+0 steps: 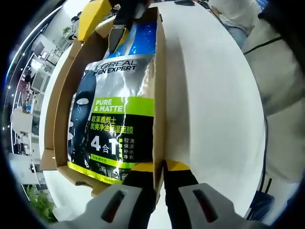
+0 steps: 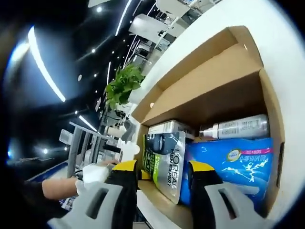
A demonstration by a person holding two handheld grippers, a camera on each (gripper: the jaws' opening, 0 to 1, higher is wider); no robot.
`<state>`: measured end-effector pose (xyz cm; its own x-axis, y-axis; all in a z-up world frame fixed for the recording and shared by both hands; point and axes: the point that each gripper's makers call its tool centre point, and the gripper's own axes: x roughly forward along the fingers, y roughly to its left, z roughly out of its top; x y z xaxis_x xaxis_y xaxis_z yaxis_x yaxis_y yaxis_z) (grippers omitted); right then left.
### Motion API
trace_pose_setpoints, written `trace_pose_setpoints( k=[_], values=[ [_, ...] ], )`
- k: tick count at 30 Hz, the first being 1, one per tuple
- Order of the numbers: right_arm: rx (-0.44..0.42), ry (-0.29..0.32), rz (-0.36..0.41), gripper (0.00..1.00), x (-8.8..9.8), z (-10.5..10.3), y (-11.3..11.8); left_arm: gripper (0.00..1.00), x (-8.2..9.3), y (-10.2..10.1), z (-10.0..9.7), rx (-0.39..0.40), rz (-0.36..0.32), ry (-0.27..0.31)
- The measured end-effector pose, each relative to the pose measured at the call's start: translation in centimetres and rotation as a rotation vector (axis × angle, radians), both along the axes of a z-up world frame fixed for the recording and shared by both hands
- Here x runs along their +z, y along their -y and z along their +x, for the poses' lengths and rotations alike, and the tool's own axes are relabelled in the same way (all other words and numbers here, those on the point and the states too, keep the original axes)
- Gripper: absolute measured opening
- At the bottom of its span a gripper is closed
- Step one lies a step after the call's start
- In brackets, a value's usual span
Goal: Operate the shoe box by opening the lid, removing the specified soft item, and placing it in the target area until the item is outside and the box remains undamaged.
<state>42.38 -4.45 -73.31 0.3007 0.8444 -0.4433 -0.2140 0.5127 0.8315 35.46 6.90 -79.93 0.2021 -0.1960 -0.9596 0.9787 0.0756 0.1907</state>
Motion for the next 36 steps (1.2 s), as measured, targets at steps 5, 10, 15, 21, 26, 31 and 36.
trace_pose_setpoints(
  k=[5, 10, 15, 21, 26, 31, 36],
  values=[
    [0.061, -0.004, -0.017, 0.36, -0.6, -0.7, -0.8, 0.04, 0.0, 0.0, 0.0, 0.0, 0.0, 0.003],
    [0.077, -0.015, -0.012, 0.31, -0.8, -1.1, -1.1, 0.04, 0.0, 0.0, 0.0, 0.0, -0.001, 0.004],
    [0.07, -0.037, 0.113, 0.15, 1.2, -1.2, -1.7, 0.04, 0.0, 0.0, 0.0, 0.0, 0.0, 0.004],
    [0.09, -0.021, 0.155, 0.16, 2.7, -2.0, -2.5, 0.04, 0.0, 0.0, 0.0, 0.002, -0.002, 0.001],
    [0.116, -0.023, 0.257, 0.16, 5.5, -3.6, -5.2, 0.04, 0.0, 0.0, 0.0, -0.001, -0.001, 0.001],
    [0.155, 0.005, 0.196, 0.26, 4.5, -3.9, -7.0, 0.04, 0.0, -0.1, 0.0, -0.002, -0.001, 0.0],
    [0.109, -0.015, 0.185, 0.23, 3.3, -2.7, -5.9, 0.04, 0.0, -0.1, 0.0, 0.001, -0.001, 0.007]
  ],
)
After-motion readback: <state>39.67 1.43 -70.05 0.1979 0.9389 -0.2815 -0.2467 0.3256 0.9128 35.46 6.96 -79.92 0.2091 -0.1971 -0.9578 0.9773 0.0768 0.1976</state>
